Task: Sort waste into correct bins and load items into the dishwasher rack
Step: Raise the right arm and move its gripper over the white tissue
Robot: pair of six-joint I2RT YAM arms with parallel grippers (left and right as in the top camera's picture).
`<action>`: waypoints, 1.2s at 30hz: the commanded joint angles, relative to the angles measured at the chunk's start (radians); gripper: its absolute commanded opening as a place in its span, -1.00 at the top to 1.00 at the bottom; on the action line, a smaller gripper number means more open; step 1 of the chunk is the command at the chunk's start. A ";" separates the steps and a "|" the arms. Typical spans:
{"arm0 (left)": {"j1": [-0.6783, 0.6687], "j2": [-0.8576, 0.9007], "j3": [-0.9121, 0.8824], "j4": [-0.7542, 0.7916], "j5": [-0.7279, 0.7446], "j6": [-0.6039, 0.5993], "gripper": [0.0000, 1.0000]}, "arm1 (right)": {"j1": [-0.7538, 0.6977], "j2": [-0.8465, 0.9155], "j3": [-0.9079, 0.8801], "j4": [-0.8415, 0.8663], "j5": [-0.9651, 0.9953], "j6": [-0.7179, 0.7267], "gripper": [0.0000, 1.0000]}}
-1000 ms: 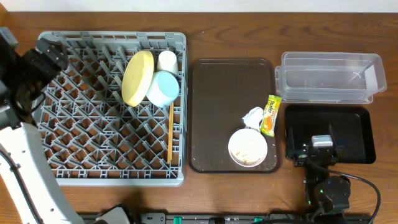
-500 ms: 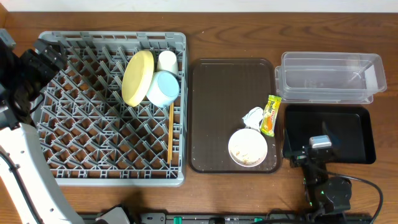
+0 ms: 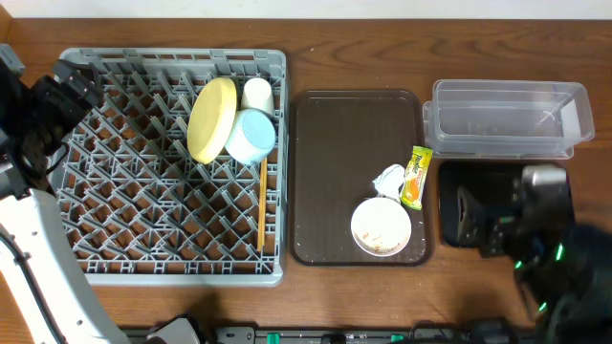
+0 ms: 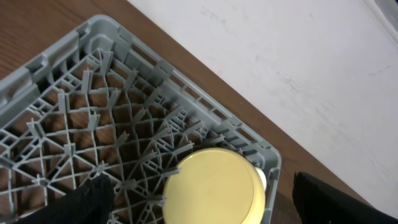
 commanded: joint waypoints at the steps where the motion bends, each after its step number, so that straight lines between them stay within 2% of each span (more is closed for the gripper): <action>1: 0.004 0.003 0.014 0.002 0.009 0.000 -0.86 | -0.002 0.221 0.256 -0.196 -0.050 0.043 -0.99; 4: 0.004 0.003 0.014 0.002 0.009 0.000 -0.86 | -0.002 0.402 0.455 -0.358 -0.135 0.043 -0.99; 9: 0.004 0.003 0.014 0.002 0.009 0.000 -0.86 | -0.002 0.554 0.547 -0.372 -0.477 0.076 -0.98; 11: 0.004 0.003 0.014 0.002 0.009 0.000 -0.86 | -0.002 0.595 0.539 -0.362 -0.577 0.108 -0.72; 14: 0.004 0.003 0.014 0.002 0.009 0.000 -0.86 | 0.001 0.655 0.517 -0.362 -0.570 0.177 -0.29; 15: 0.004 0.003 0.014 0.002 0.009 0.000 -0.86 | 0.007 0.671 0.508 -0.362 -0.558 0.198 -0.20; 17: 0.004 0.003 0.014 0.002 0.009 0.000 -0.86 | 0.026 0.704 0.484 -0.357 -0.534 0.229 -0.15; 18: 0.004 0.003 0.014 0.002 0.009 0.000 -0.86 | 0.037 0.719 0.472 -0.352 -0.522 0.239 -0.04; 22: 0.004 0.003 0.014 0.002 0.009 0.000 -0.86 | 0.100 0.771 0.405 -0.304 -0.425 0.317 0.57; 26: 0.004 0.003 0.014 0.002 0.009 0.000 -0.86 | 0.153 0.803 0.331 -0.221 -0.214 0.456 0.83; 27: 0.004 0.003 0.014 0.002 0.009 0.000 -0.86 | 0.169 0.809 0.308 -0.193 -0.160 0.487 0.85; 32: 0.004 0.003 0.014 0.002 0.009 0.000 -0.86 | 0.241 0.835 0.178 0.008 0.009 0.529 0.51; 36: 0.004 0.003 0.014 0.002 0.009 0.000 -0.86 | 0.274 0.871 0.074 0.152 0.101 0.553 0.44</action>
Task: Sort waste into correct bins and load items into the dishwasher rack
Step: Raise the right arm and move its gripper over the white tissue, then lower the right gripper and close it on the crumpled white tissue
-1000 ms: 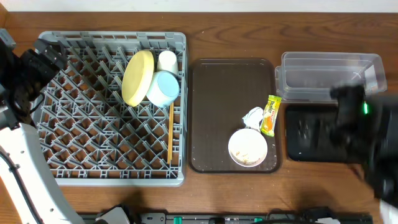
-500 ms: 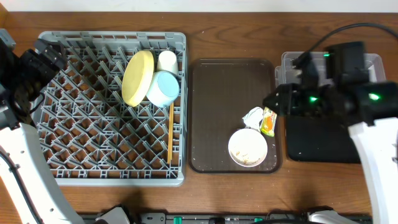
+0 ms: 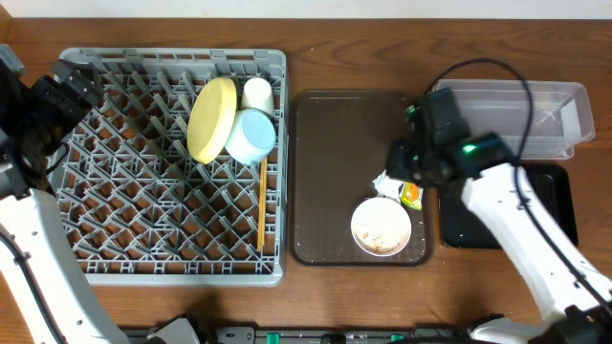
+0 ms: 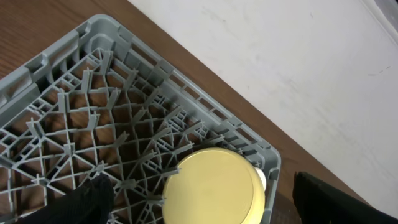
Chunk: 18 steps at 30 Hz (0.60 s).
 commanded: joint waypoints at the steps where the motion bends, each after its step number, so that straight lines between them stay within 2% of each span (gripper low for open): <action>1: 0.004 0.003 0.014 0.001 0.010 0.002 -0.86 | 0.022 0.039 -0.071 0.051 0.161 0.065 0.44; 6: 0.004 0.003 0.014 0.001 0.010 0.002 -0.86 | 0.023 0.093 -0.159 0.161 0.246 0.068 0.44; 11: 0.004 0.003 0.014 0.001 0.010 0.002 -0.87 | 0.023 0.148 -0.206 0.264 0.248 0.068 0.43; 18: 0.004 0.003 0.014 0.001 0.010 0.002 -0.86 | 0.025 0.240 -0.211 0.304 0.236 0.068 0.43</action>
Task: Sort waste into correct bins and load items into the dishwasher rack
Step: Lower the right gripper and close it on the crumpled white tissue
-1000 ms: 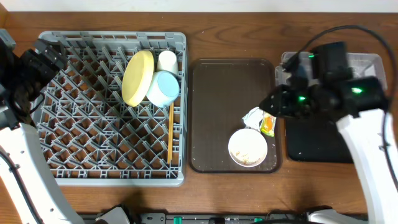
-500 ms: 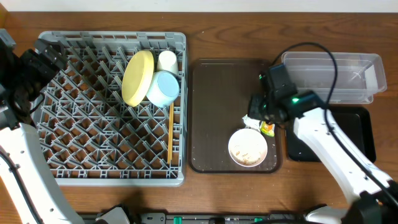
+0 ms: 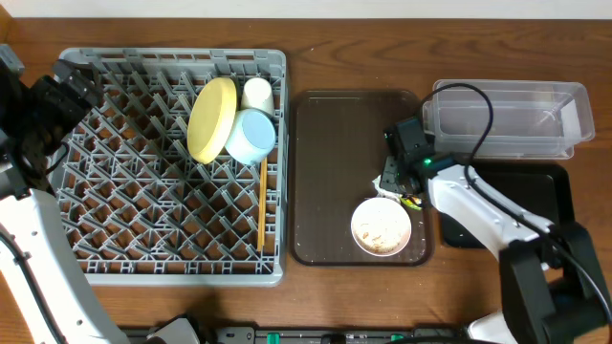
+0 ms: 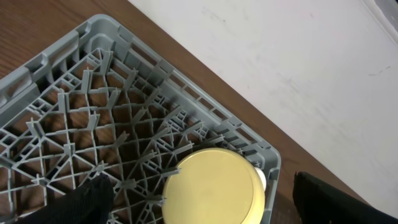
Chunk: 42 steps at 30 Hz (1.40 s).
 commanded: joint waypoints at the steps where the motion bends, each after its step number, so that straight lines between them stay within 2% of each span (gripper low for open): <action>1: 0.004 0.003 0.014 0.001 0.010 0.003 -0.86 | 0.008 0.043 -0.009 0.008 0.002 0.016 0.43; 9: 0.004 0.003 0.014 0.001 0.010 0.003 -0.86 | 0.008 0.075 -0.007 0.016 -0.029 0.016 0.58; 18: 0.004 0.003 0.014 -0.003 0.010 0.003 -0.86 | 0.008 -0.045 0.052 -0.079 -0.034 0.014 0.97; 28: 0.004 0.003 0.014 -0.003 0.010 0.003 -0.86 | 0.008 -0.216 0.064 -0.106 -0.034 -0.008 0.97; 37: 0.004 0.003 0.014 -0.003 0.010 0.003 -0.86 | 0.029 -0.153 0.063 -0.066 -0.034 -0.008 0.96; 42: 0.004 0.003 0.014 -0.003 0.010 0.003 -0.86 | 0.047 -0.073 0.063 0.013 -0.034 -0.074 0.91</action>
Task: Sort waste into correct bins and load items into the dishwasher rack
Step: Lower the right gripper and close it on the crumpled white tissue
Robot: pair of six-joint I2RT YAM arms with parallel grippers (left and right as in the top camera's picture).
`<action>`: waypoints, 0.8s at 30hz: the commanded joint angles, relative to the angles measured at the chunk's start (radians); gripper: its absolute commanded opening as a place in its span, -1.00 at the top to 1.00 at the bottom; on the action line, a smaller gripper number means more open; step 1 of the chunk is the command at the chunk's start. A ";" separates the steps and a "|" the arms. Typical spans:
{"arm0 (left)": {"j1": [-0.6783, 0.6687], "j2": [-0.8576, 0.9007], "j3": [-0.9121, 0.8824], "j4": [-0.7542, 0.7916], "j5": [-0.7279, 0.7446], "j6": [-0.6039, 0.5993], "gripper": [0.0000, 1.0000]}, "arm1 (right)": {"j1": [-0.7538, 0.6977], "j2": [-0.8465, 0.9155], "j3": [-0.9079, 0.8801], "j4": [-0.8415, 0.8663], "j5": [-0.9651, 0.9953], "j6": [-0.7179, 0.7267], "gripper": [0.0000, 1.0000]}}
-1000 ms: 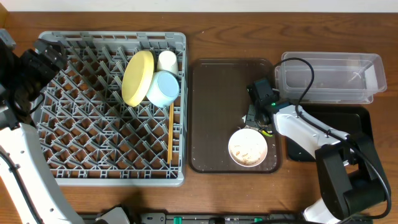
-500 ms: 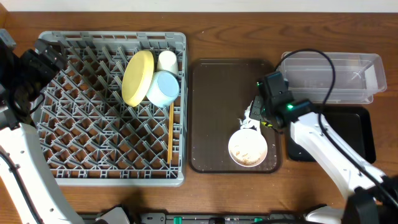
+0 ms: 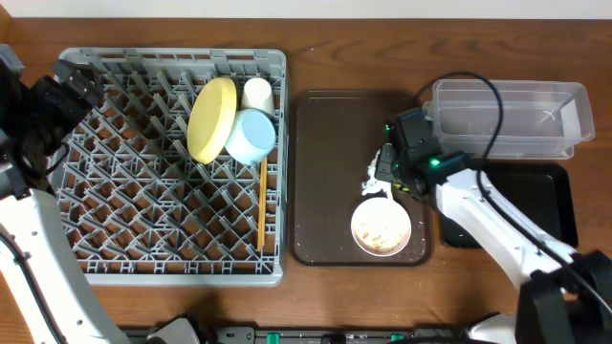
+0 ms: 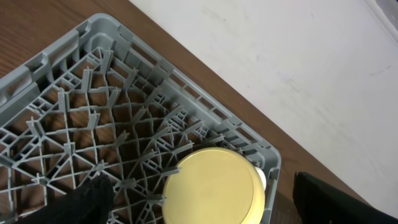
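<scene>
On the brown tray (image 3: 335,172) my right gripper (image 3: 394,170) is down on the waste beside the white bowl (image 3: 381,227). A crumpled white napkin (image 3: 374,177) sticks out at its left. The yellow wrapper is hidden under it, and its jaws cannot be made out. The grey dish rack (image 3: 143,229) holds a yellow bowl (image 3: 211,119), a light blue cup (image 3: 251,136), a white cup (image 3: 256,93) and a wooden chopstick (image 3: 261,205). My left gripper (image 3: 75,84) hangs open over the rack's far left corner, with the yellow bowl (image 4: 214,186) between its spread fingers (image 4: 93,198).
A clear plastic bin (image 3: 507,117) stands at the back right. A black bin (image 3: 550,205) sits in front of it, partly under my right arm. A cable loops from the right arm over the clear bin.
My right gripper has shifted slightly left on the tray, and the white napkin now shows further left beside it. The last yellow bit of wrapper is gone from sight. The left arm has not moved.
My right arm was low over the black bin, with napkin and yellow wrapper lying free beside the bowl. Then its gripper was above the wrapper, then down on wrapper and napkin, where it remains. The left gripper stayed open over the rack throughout.
</scene>
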 commanded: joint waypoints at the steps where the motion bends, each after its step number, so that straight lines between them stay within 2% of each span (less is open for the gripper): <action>1: 0.004 0.003 0.014 0.000 0.010 0.003 -0.87 | 0.020 0.063 0.010 0.039 0.010 -0.066 0.86; 2: 0.004 0.003 0.014 0.000 0.010 0.003 -0.87 | 0.024 0.083 0.010 0.059 0.010 -0.077 0.75; 4: 0.004 0.003 0.014 0.000 0.010 0.003 -0.86 | 0.029 0.123 0.010 0.098 0.010 -0.100 0.26; 5: 0.004 0.003 0.014 0.000 0.010 0.003 -0.86 | 0.029 0.138 0.010 0.111 0.010 -0.107 0.10; 6: 0.004 0.003 0.014 0.000 0.010 0.003 -0.86 | 0.028 0.148 0.010 0.118 0.010 -0.107 -0.05; 8: 0.004 0.003 0.014 0.000 0.010 0.003 -0.86 | 0.029 0.153 0.010 0.127 0.010 -0.107 -0.19; 16: 0.004 0.003 0.014 0.000 0.010 0.003 -0.87 | 0.037 0.130 0.012 0.252 -0.085 -0.164 -0.33; 24: 0.004 0.003 0.014 0.000 0.010 0.003 -0.86 | 0.044 0.135 0.012 0.239 -0.058 -0.174 -0.35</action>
